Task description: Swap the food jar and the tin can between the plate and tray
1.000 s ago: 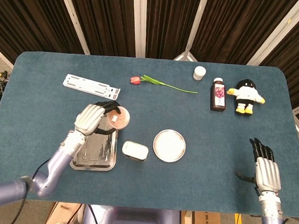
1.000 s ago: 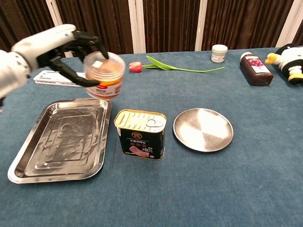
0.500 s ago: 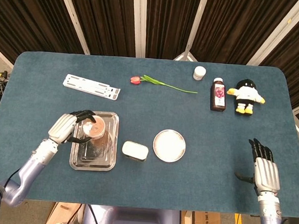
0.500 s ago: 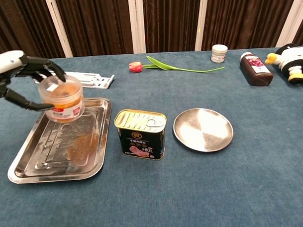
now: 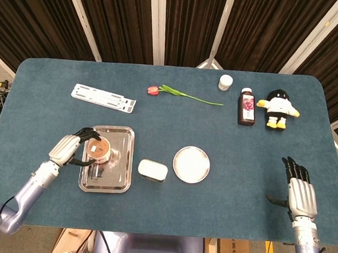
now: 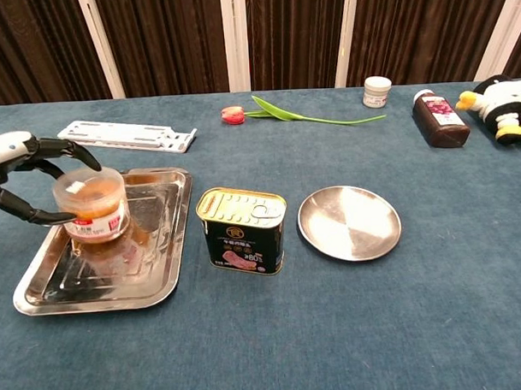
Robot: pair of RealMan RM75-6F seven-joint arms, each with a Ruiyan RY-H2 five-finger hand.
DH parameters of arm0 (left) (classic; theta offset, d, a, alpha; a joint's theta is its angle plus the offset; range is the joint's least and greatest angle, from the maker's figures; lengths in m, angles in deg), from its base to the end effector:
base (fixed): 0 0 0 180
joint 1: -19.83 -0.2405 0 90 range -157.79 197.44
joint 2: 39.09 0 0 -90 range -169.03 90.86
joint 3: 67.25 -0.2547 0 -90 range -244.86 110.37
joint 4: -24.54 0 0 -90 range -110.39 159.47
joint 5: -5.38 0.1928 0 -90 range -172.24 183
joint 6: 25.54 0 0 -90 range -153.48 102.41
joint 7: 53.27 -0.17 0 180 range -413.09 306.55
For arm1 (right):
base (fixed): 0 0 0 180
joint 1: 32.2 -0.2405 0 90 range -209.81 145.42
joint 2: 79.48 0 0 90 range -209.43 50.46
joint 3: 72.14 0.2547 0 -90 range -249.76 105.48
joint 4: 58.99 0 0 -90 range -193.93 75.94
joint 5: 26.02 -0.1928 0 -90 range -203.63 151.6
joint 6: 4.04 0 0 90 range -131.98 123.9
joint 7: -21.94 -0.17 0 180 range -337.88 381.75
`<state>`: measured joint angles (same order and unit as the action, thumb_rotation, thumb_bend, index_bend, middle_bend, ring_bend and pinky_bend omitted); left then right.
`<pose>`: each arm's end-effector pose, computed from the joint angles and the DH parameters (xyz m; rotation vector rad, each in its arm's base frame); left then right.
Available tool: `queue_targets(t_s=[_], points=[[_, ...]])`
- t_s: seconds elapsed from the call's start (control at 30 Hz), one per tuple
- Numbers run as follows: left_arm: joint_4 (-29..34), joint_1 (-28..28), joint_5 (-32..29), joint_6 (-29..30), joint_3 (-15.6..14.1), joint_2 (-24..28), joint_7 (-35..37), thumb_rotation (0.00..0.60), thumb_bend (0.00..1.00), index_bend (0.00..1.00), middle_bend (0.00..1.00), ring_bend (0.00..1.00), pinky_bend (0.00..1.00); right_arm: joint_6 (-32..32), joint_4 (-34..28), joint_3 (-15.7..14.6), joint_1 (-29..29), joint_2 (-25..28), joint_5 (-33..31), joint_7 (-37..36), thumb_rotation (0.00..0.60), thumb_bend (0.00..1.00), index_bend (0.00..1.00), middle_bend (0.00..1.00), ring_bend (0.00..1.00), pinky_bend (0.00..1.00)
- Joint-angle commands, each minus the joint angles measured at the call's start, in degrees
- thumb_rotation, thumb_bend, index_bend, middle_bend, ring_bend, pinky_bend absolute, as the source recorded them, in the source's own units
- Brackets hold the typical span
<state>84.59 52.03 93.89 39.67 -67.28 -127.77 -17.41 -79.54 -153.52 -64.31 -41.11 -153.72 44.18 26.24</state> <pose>-0.2522 0.3410 0.0227 -1.7064 -1.3038 -1.2238 -0.3064 -0.2363 0.1121 1.2236 -1.1905 0.8864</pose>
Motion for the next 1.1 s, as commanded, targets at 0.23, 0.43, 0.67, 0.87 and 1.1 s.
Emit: queue_targets(t_s=[0.23,0.43,0.67,0.87,1.1], points=[[-0.31,0.8,0.64,-1.06,-0.31,0.15,-0.37,0.6,0.02,0.15,0.0,0.0,0.0,0.34,-0.15,0.03,-0.07,0.19,-0.32,-0.01,0.6,0.0,0.0,0.02,0.09,0.0],[9.97,-1.98,2.97,7.83,0.26,6.78,-2.58,0.6,0.04,0.17,0.0,0.0,0.01,0.3,-0.32,-0.32,-0.07,0.37,0.52,-0.23,0.6,0.01,0.0,0.02,0.09,0.0],[22.35,-15.41,2.36,31.78,2.52,14.33,-26.01,0.6,0.1,0.24,0.02,0.0,0.09,3.26,0.2,-2.45,-1.53,0.22,4.78,-2.31,0.6,0.01,0.0,0.02,0.09,0.0],[25.39,-23.62,0.82,39.84,1.25,16.05,-39.13,0.6,0.1,0.24,0.03,0.0,0.08,8.3,-3.95,-3.38,-6.55,-0.07,12.1,-2.66,0.6,0.01,0.0,0.05,0.11,0.0],[27.72,-25.17,0.16,36.28,-0.47,18.26,-39.75,0.6,0.11,0.23,0.03,0.0,0.07,14.99,-18.66,-0.54,-12.76,-2.88,5.02,11.19,0.6,0.01,0.01,0.05,0.11,0.0]])
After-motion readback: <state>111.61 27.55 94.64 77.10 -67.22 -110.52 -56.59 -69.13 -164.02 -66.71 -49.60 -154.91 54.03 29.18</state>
